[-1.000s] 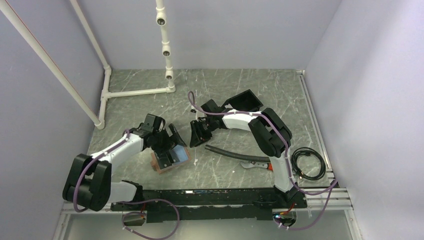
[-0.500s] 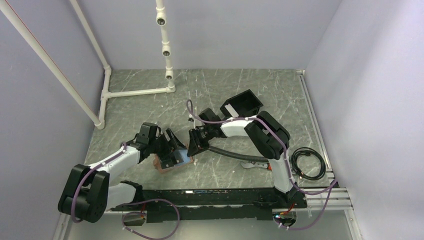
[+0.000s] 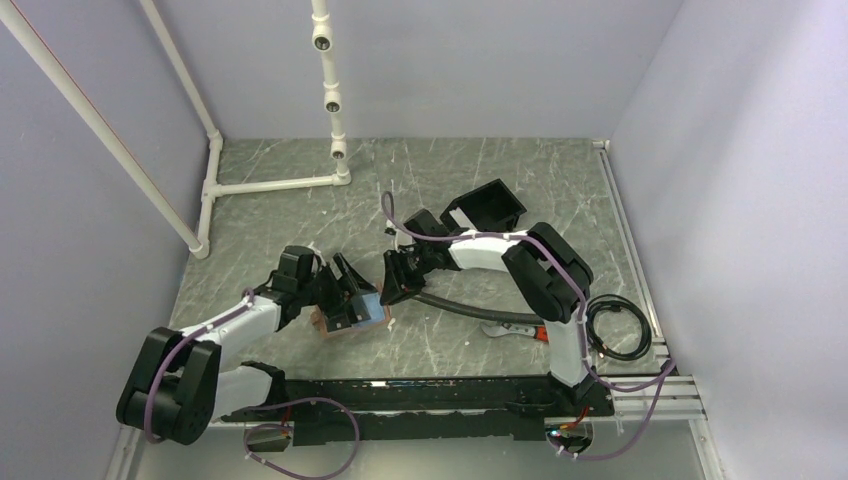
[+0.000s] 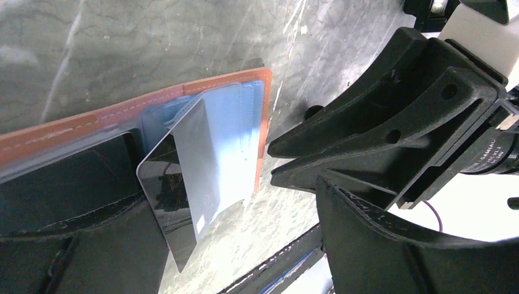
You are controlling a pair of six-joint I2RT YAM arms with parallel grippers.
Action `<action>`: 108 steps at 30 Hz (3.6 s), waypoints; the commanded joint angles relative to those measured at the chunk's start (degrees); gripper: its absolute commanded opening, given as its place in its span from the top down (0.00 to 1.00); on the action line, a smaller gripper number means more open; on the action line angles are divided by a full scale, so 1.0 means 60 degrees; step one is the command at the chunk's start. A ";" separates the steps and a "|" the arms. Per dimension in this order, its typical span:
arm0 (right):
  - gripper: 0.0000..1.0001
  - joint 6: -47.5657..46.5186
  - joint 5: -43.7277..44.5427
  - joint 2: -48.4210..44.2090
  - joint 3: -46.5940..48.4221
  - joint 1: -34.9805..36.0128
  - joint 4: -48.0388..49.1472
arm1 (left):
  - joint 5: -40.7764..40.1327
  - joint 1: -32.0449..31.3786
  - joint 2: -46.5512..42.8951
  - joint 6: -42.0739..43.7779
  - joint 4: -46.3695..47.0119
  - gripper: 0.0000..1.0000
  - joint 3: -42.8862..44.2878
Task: Put the credit cards into the card holder
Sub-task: Insert the credit card into the card holder.
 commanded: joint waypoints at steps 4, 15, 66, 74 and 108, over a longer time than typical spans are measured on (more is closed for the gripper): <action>0.84 0.0657 -0.1212 0.0299 0.0473 0.0250 0.1023 | -0.0420 -0.0025 -0.0549 0.0108 -0.0597 0.14 -0.0194; 1.00 0.2423 -0.2053 0.1142 -0.0019 0.0442 0.3563 | -0.0154 -0.0036 -0.0107 -0.0087 0.0454 0.15 -0.0475; 0.73 -0.0096 0.0406 0.0240 0.0217 -0.0366 -0.0459 | -0.1239 -0.0141 0.0033 0.1010 -0.3195 0.53 0.1671; 0.78 -0.0329 0.0624 0.0276 0.0436 -0.0380 -0.0708 | -0.0931 -0.0257 0.1043 0.0903 -0.2251 0.59 0.1729; 0.72 -0.1184 0.0869 0.0517 0.0969 -0.1176 -0.1761 | -0.0489 -0.0847 0.3072 0.0564 -0.0424 0.66 0.2907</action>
